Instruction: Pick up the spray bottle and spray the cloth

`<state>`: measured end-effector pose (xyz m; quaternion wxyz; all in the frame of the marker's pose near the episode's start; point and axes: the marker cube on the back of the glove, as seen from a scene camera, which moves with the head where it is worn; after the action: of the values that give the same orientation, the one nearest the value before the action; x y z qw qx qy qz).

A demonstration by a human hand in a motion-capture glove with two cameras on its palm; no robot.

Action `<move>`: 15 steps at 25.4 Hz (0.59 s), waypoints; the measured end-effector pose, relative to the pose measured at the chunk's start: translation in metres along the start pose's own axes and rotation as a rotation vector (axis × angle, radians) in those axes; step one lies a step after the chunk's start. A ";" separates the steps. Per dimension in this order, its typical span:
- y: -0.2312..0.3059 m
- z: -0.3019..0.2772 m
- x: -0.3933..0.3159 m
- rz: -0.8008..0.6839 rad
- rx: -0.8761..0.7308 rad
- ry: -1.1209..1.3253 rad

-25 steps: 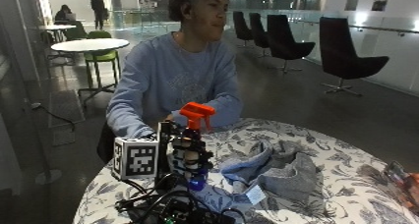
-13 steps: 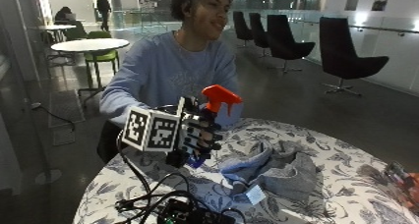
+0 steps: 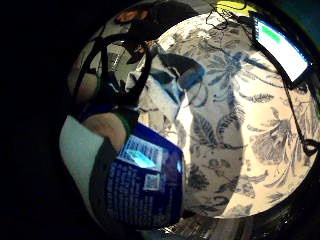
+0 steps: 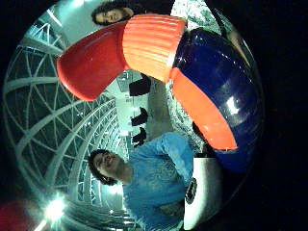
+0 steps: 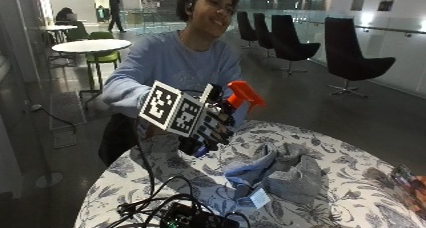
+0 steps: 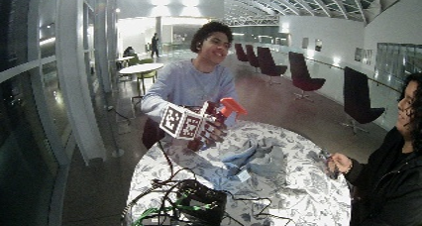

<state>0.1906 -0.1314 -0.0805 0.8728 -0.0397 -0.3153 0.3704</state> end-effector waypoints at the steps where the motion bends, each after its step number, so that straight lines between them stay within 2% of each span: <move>1: -0.001 0.000 -0.001 0.011 -0.007 0.009; 15: 0.000 0.013 -0.012 0.111 -0.103 0.106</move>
<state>0.1768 -0.1420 -0.0758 0.8631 -0.1215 -0.2848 0.3989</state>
